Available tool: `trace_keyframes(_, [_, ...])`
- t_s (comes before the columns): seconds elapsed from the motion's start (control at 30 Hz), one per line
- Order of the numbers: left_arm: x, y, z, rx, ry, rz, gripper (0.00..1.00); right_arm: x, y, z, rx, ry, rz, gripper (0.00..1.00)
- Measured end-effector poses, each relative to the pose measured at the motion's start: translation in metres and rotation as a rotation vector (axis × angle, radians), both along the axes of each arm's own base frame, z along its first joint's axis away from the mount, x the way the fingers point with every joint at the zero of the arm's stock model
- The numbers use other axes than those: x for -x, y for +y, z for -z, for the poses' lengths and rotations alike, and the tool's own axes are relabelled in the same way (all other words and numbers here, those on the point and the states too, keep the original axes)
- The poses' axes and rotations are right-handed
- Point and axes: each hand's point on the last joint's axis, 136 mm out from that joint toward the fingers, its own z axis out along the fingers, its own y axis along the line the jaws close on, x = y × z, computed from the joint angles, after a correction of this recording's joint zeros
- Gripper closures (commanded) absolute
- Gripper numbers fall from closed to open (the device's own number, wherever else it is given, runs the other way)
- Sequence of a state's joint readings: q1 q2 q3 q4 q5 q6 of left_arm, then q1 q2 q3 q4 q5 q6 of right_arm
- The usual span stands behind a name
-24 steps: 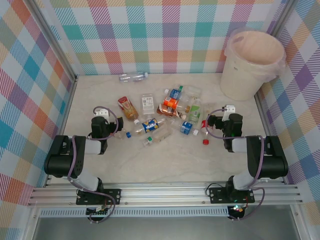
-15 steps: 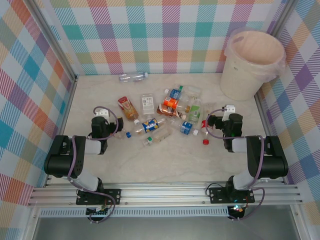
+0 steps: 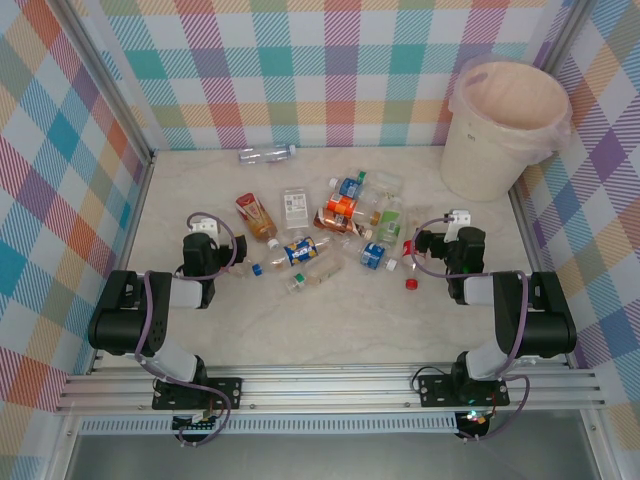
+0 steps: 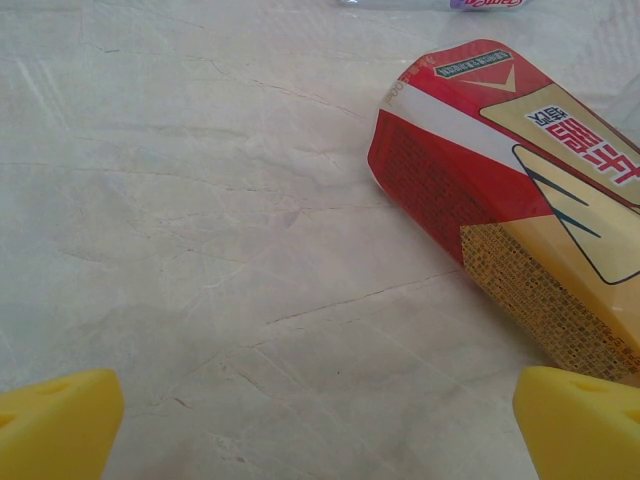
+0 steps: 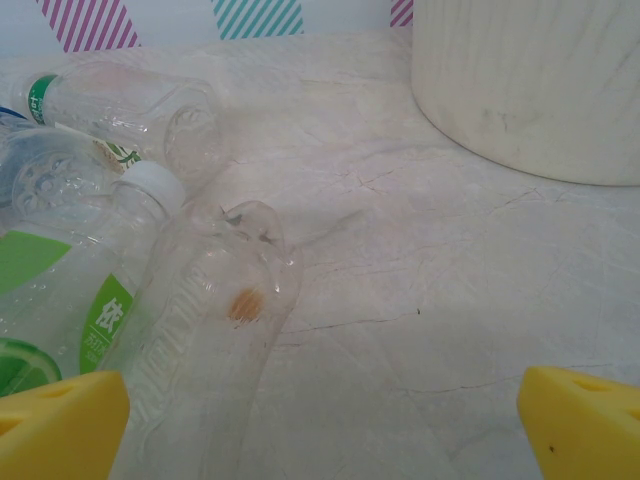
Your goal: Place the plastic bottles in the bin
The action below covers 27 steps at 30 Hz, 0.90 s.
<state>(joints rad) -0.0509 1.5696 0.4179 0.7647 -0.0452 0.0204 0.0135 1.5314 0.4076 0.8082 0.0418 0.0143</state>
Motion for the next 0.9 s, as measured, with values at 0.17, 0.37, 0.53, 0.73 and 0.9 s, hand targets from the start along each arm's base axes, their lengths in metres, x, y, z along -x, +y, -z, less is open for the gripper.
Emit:
trace_keyframes(0.17, [-0.012, 0.003, -0.022, -0.006, 0.019, -0.019, 0.00, 0.001, 0.002, 0.002, -0.003, 0.014, -0.010, 0.00])
trace_keyframes(0.37, [0.002, 0.015, -0.069, 0.002, -0.044, -0.116, 0.00, -0.001, 0.011, -0.033, -0.019, 0.035, -0.061, 0.00])
trace_keyframes(0.53, [0.029, 0.034, -0.116, 0.074, -0.117, -0.272, 0.00, -0.006, 0.019, -0.089, -0.118, -0.014, -0.070, 0.00])
trace_keyframes(0.73, [0.055, 0.051, -0.142, 0.258, -0.075, -0.481, 0.00, 0.000, 0.032, -0.091, -0.368, 0.116, -0.036, 0.00])
trace_keyframes(0.9, [0.070, 0.033, -0.110, 0.385, 0.141, -0.488, 0.00, 0.012, 0.048, -0.059, -0.561, 0.307, -0.005, 0.00])
